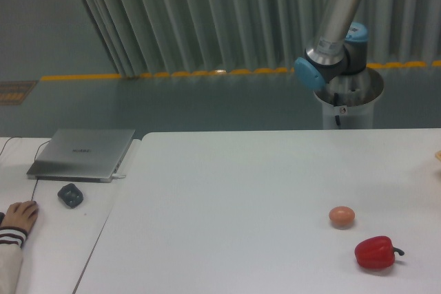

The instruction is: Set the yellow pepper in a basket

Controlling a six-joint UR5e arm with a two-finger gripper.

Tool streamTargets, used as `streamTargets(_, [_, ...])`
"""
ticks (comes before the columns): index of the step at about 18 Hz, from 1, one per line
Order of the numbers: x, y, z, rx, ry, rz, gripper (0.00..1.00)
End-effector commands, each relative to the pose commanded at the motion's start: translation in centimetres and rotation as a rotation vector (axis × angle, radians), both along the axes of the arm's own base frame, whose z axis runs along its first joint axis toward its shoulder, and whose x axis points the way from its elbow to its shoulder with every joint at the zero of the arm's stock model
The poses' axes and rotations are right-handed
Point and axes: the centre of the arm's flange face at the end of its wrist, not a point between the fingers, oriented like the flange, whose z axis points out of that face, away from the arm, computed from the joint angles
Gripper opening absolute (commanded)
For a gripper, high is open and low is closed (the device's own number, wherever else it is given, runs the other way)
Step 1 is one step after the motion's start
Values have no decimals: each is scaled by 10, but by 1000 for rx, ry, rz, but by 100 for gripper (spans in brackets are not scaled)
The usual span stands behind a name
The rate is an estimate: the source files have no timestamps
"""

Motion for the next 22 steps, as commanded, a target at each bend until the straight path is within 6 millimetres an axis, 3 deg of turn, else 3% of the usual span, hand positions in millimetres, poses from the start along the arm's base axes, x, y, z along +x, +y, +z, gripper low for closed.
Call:
streamTargets(5, [4, -1, -2, -34, -18, -6, 100])
streamTargets(13, [-5, -12, -11, -30, -25, -15, 100])
streamTargets(22, [3, -9, -14, -36, -41, -23, 100])
